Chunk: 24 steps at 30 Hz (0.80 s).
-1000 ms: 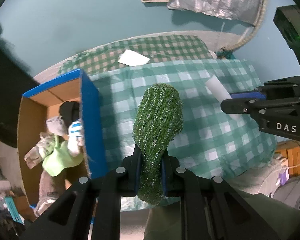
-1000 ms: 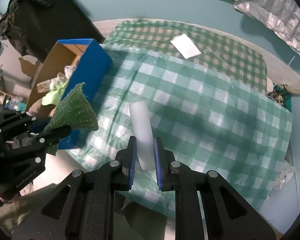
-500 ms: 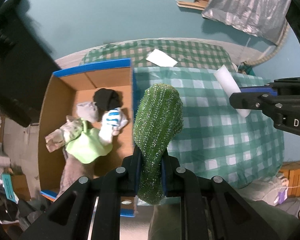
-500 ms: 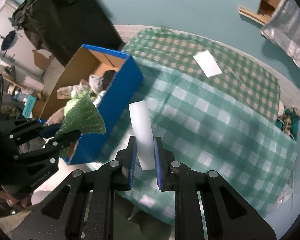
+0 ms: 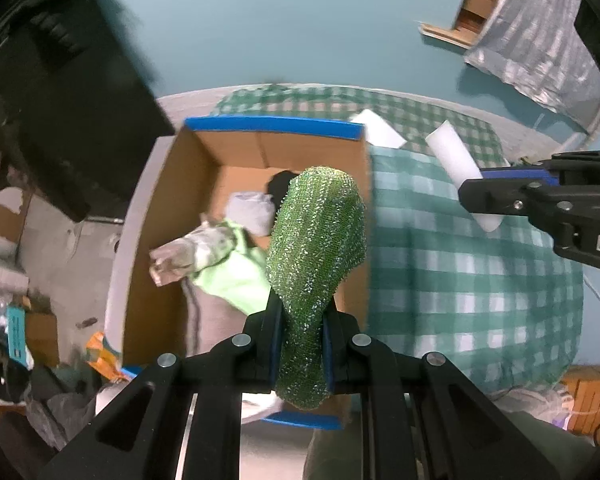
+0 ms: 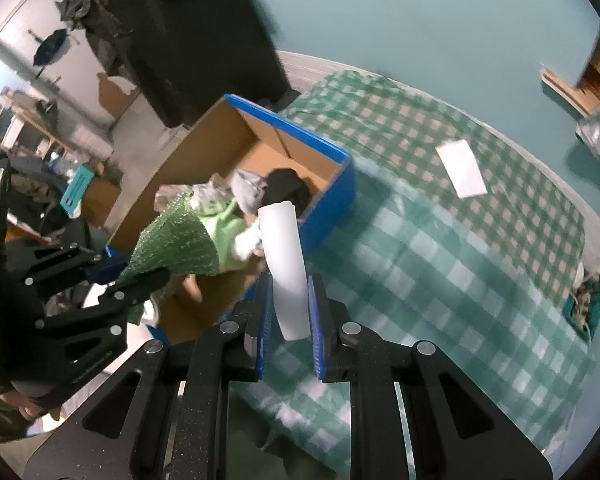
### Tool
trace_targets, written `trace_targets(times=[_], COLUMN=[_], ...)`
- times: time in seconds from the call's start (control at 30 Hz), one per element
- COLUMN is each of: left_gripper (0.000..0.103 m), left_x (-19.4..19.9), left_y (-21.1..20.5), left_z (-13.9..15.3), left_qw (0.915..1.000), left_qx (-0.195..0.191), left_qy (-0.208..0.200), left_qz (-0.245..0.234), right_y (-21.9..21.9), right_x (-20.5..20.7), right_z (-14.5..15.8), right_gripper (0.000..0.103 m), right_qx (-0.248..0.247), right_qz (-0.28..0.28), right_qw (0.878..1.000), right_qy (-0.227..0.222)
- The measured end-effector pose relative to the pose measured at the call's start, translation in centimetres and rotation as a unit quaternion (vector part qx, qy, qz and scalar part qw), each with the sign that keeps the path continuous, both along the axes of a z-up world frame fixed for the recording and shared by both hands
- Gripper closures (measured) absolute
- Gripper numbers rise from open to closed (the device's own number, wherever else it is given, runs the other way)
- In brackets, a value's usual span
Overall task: Organize soft objects
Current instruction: 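Lift and carry the scrubber and foam tube over the box with both tools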
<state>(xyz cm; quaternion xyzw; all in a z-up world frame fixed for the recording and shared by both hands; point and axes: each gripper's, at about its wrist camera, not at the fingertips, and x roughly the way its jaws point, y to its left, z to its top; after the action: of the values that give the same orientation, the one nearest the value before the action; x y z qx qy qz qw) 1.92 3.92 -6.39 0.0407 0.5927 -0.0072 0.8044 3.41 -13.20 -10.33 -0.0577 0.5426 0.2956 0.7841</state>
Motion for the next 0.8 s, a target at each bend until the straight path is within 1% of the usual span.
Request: trace_targets(times=[0.17, 0.33, 0.5, 0.63, 0.8], left_gripper=[0.087, 0.087, 0.087, 0.087, 0.087], left_x=[0.3, 0.8, 1.6, 2.2, 3.0], left_y=[2.8, 4.8, 6.0, 7.0, 8.0], left_z=[-0.1, -0.4, -1.1, -1.8, -3.0], left_qw=[0.9995, 0.9982, 0.9972, 0.9963, 0.9942], left_qx=[0.003, 0.006, 0.015, 0.009, 0.018], left_qy=[0.0, 0.005, 0.016, 0.024, 0.04], left_qz=[0.032, 0.059, 0.071, 0.082, 0.098], right_y=[2.8, 5.4, 7.5, 8.8, 10.3], right_x=[0.7, 1.5, 2.2, 3.0, 3.8], right_z=[0.1, -0.2, -0.9, -1.6, -2.9], right_gripper=[0.087, 0.087, 0.087, 0.087, 0.087], right_qx=[-0.002, -0.008, -0.015, -0.019, -0.03], right_qz=[0.026, 0.048, 0.063, 0.069, 0.075], right_qw=[1.0, 0.999, 0.998, 0.997, 0.996], right_qy=[-0.002, -0.001, 0.005, 0.015, 0.031])
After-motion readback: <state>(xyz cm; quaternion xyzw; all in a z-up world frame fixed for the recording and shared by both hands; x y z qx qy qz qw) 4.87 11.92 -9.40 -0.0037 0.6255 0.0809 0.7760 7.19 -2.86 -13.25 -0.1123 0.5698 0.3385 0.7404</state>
